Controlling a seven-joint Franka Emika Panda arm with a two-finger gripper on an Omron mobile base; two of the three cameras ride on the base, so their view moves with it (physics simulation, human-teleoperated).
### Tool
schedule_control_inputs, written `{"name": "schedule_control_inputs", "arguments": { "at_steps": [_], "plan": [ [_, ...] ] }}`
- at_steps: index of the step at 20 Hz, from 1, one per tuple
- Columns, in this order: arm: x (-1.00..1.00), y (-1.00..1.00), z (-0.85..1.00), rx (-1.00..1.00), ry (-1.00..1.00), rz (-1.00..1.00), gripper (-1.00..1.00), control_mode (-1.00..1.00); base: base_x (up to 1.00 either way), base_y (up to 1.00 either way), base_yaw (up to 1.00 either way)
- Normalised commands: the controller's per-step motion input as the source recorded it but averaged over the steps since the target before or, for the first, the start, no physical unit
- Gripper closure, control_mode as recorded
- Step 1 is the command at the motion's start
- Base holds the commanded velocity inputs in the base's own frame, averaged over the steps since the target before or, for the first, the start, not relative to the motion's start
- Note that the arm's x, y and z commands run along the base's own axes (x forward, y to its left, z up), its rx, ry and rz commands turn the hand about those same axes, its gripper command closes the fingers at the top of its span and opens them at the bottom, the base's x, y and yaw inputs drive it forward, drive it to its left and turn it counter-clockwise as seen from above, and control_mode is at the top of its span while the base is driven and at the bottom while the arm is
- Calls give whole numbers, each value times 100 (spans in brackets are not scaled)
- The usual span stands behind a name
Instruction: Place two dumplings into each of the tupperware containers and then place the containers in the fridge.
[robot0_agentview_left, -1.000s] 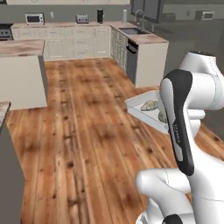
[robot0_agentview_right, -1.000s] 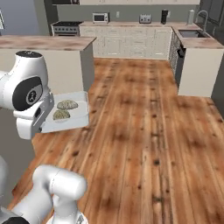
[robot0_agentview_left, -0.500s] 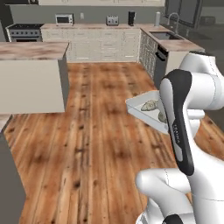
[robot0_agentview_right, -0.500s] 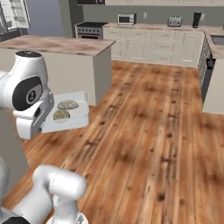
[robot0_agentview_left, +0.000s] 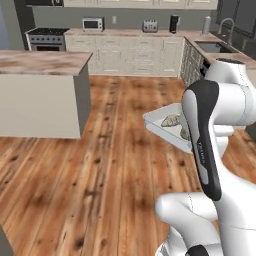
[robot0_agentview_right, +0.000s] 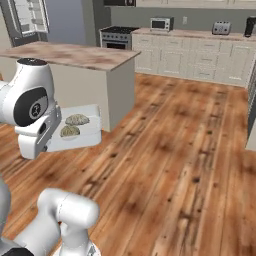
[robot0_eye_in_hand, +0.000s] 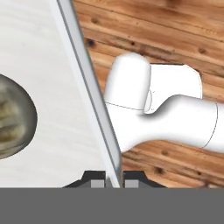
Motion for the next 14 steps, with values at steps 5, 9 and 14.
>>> {"name": "schedule_control_inputs", "arguments": {
  "at_steps": [5,9,14],
  "plan": [
    [0,0,0,0,0,0,100,100,100,-71,23],
    [0,0,0,0,0,0,100,100,100,-64,20],
    [0,0,0,0,0,0,100,100,100,-61,20]
  ]
}}
